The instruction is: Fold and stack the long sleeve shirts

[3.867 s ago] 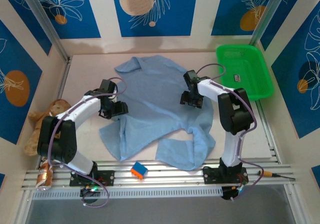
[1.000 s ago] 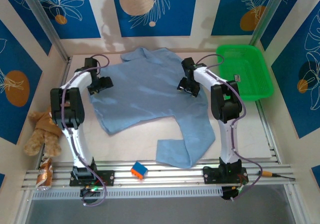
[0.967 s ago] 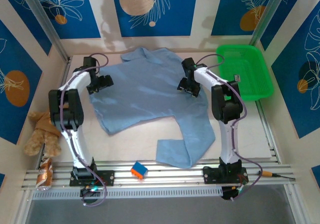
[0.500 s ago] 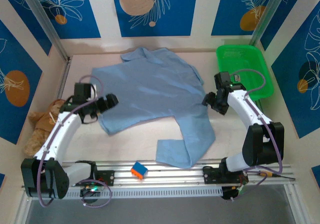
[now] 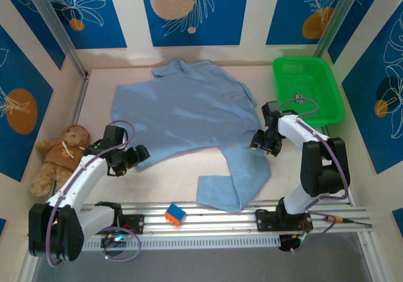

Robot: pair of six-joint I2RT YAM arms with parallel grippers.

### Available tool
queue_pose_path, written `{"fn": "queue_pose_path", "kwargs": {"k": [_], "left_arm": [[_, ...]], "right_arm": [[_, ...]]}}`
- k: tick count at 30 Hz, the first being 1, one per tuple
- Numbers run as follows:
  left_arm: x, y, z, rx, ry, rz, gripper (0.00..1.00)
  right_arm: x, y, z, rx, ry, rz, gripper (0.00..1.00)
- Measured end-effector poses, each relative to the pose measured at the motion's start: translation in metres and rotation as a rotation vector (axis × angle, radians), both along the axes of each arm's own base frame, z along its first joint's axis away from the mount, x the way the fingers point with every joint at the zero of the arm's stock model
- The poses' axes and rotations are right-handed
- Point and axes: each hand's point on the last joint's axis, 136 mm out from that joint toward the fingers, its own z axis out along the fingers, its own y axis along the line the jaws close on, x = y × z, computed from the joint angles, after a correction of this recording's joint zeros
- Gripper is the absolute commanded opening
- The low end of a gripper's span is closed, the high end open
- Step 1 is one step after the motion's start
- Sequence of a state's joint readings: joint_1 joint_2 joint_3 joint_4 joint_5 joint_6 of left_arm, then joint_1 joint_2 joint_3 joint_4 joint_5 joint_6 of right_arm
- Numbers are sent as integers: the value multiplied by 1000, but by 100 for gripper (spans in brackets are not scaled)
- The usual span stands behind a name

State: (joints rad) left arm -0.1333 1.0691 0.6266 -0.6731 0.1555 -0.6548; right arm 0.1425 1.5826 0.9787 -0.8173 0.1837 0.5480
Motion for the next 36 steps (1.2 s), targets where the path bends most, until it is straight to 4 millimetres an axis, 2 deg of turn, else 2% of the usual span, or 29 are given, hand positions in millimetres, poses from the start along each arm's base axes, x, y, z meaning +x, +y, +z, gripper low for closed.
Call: {"fn": "queue_pose_path", "kwargs": {"k": [5,7,9,16,19,22,25,28,30,32,36], "left_arm": [[-5,1,-8,-5,23,19,86],[-4,0,-10,-12,17,25,84],[-4,-1,-12,-22,17,30,81],[-8,-9,-23,-75,40,44,71],[-8,-12,-30,-83,59,45,66],[-4,-14,-35,-91,67,52,58],[2,-15,-40,-93,69,57,45],[9,-15,-45,-91,62,60,22],[11,-13,-48,-75,63,59,8],[11,-10,-49,-57,60,62,4],[12,-2,-41,-8,25,54,1]], "right_arm": [[-14,4,-16,-31,50,37,59],[-18,6,-23,-40,69,50,52],[-22,6,-29,-55,93,57,51],[-23,7,-29,-69,91,70,48],[-23,7,-29,-69,91,68,42],[-23,8,-29,-70,90,72,38],[-22,10,-29,-69,87,75,29],[-22,12,-27,-60,76,71,13],[-22,14,-26,-49,68,68,7],[-23,15,-22,-38,54,65,1],[-21,15,0,-5,-13,52,0]]}}
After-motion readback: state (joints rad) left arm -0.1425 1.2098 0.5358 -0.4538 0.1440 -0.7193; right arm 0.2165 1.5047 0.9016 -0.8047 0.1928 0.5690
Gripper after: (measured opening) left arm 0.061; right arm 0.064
